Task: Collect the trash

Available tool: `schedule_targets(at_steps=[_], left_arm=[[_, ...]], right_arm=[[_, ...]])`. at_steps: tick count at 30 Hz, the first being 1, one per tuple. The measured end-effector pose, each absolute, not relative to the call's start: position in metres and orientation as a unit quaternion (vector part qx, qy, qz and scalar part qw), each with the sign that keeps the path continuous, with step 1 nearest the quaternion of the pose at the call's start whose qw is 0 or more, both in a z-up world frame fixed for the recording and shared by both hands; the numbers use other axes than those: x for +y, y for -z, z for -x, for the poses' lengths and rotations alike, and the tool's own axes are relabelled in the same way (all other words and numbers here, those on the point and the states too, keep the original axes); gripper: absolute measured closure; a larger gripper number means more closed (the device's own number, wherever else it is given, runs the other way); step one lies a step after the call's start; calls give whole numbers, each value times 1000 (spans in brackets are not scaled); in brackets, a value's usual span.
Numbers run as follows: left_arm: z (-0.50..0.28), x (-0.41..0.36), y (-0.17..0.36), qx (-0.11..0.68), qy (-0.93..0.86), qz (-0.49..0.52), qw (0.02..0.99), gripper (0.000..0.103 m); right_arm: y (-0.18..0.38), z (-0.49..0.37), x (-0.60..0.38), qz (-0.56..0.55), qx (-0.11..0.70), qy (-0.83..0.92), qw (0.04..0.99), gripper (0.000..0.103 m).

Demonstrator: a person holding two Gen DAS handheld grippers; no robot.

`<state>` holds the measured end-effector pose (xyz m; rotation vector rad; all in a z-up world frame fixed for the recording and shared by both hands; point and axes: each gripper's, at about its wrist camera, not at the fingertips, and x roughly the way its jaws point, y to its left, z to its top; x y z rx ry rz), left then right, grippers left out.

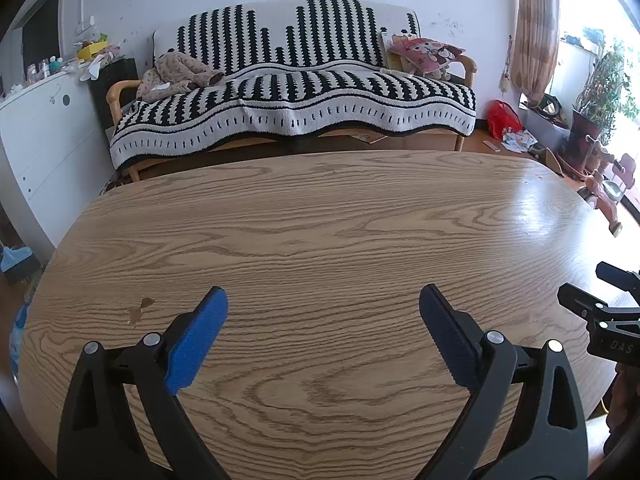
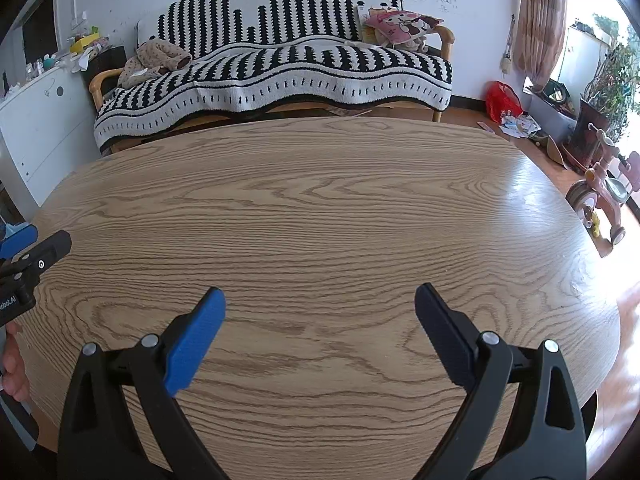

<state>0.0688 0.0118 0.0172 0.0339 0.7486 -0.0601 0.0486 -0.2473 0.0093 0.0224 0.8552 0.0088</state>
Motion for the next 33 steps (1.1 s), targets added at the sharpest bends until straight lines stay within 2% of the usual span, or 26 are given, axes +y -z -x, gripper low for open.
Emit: schedule_targets(at_steps=[33], left_arm=[[-74, 9, -17, 368, 31, -22, 929, 10]], right_arm=[[-12, -45, -253, -12, 414, 0, 910, 11]])
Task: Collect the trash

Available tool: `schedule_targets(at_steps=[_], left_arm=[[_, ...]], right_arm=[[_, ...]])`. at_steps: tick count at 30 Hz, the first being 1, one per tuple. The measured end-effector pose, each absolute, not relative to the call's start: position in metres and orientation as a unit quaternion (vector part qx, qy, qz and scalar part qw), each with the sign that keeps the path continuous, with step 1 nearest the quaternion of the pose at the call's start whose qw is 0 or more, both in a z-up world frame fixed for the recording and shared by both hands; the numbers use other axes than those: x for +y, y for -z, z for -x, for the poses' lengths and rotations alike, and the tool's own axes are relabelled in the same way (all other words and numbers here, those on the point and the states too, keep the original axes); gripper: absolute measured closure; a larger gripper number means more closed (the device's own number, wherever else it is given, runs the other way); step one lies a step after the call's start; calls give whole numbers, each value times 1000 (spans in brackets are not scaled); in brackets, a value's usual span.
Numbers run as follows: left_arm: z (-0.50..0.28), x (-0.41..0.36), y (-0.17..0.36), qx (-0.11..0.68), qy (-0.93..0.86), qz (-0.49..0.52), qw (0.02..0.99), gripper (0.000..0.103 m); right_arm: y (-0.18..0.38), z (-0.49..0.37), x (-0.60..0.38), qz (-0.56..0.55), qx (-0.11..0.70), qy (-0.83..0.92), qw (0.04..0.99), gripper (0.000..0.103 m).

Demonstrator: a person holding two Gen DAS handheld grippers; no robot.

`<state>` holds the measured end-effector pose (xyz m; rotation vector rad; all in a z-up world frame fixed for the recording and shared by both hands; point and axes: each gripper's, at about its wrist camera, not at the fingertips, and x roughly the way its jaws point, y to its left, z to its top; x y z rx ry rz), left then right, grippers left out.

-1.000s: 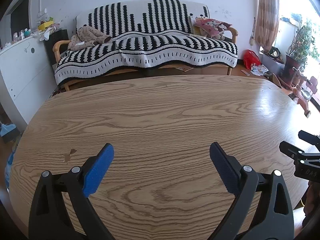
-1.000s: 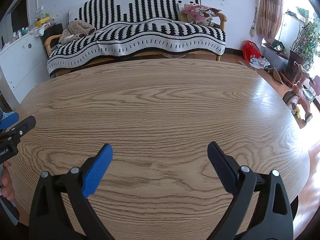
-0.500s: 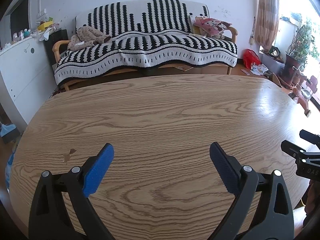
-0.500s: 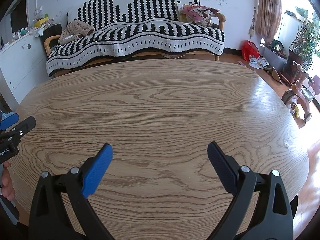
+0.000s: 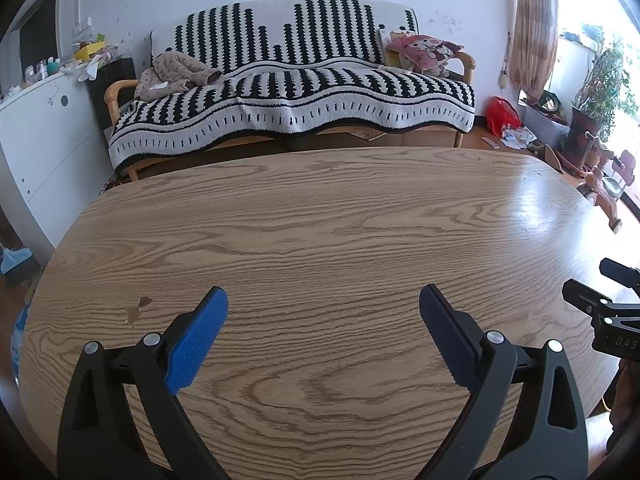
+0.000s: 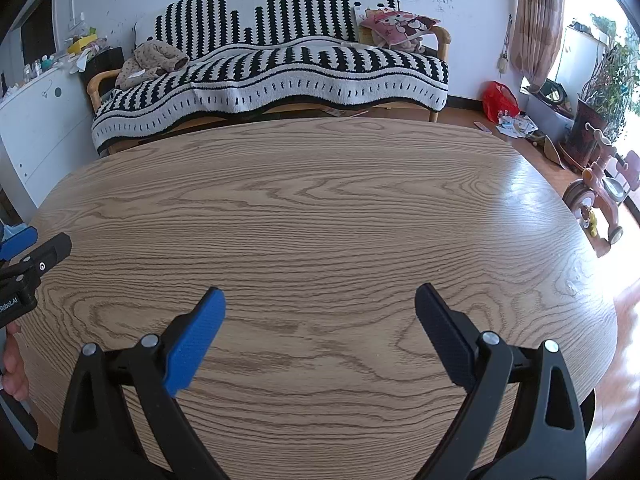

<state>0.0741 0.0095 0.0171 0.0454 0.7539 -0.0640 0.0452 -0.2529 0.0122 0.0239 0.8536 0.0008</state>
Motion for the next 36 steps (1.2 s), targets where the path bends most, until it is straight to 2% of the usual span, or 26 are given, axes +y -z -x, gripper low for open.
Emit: schedule_targets(at_steps=[20, 31, 36], left_arm=[[-67, 8, -16, 377, 29, -4, 926, 7], [-67, 1, -21, 360, 37, -27, 932, 7], [-72, 7, -19, 378, 31, -7, 925, 7]], right_arm=[[-12, -45, -253, -11, 414, -1, 910, 11], [-12, -44, -253, -11, 414, -1, 910, 11], [-12, -44, -254, -11, 414, -1, 910, 11]])
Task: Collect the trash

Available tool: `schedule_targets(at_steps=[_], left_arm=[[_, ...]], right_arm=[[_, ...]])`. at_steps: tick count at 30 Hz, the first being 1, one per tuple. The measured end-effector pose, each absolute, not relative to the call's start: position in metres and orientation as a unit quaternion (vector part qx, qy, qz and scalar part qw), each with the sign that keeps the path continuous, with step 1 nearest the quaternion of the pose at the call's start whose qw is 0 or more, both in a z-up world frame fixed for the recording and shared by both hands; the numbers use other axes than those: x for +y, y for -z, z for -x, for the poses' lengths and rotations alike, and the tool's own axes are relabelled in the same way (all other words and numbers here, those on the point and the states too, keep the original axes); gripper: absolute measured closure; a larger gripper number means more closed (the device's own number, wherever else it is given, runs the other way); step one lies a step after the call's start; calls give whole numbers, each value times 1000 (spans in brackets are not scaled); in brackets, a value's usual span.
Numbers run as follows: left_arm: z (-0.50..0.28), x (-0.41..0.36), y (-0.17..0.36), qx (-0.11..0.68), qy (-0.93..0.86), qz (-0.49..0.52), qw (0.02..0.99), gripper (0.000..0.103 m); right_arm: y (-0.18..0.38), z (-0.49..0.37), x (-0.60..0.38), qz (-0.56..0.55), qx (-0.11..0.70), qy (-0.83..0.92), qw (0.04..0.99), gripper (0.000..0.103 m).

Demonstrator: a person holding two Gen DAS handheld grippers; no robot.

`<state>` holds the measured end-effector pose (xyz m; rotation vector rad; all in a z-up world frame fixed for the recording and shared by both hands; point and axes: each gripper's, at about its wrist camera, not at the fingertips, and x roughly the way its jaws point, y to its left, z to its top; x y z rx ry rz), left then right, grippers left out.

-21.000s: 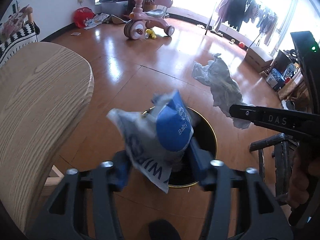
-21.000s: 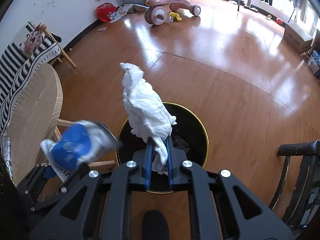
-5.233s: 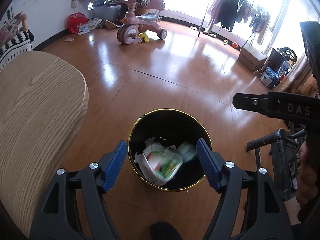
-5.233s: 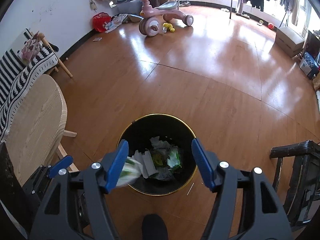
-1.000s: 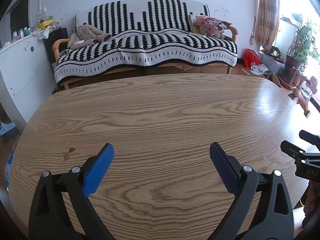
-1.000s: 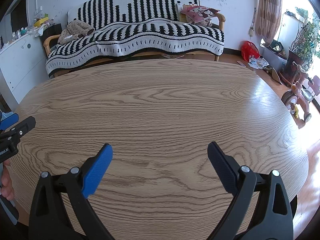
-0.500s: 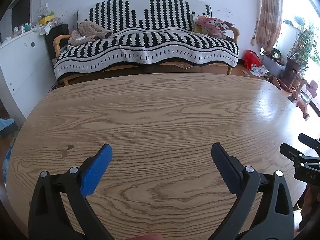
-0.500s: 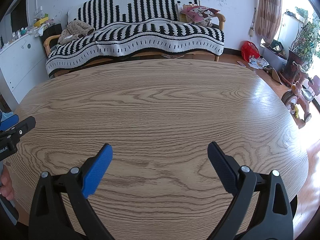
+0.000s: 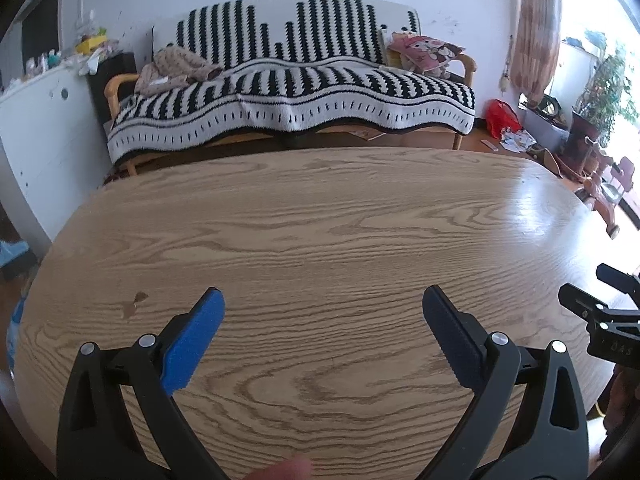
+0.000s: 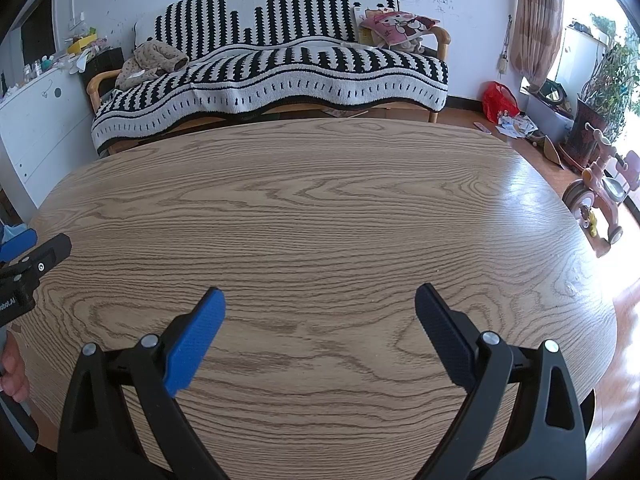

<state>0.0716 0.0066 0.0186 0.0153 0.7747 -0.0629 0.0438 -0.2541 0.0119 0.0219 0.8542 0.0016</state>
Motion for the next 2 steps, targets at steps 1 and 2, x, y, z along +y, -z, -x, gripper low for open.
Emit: schedule_targets(at_steps=[1, 2], left_arm=[[-72, 7, -19, 379, 29, -7, 925, 7], [-73, 7, -18, 380, 27, -8, 925, 7]], right_arm=[[-12, -44, -254, -10, 414, -1, 910, 11], [-12, -44, -254, -11, 414, -1, 910, 11]])
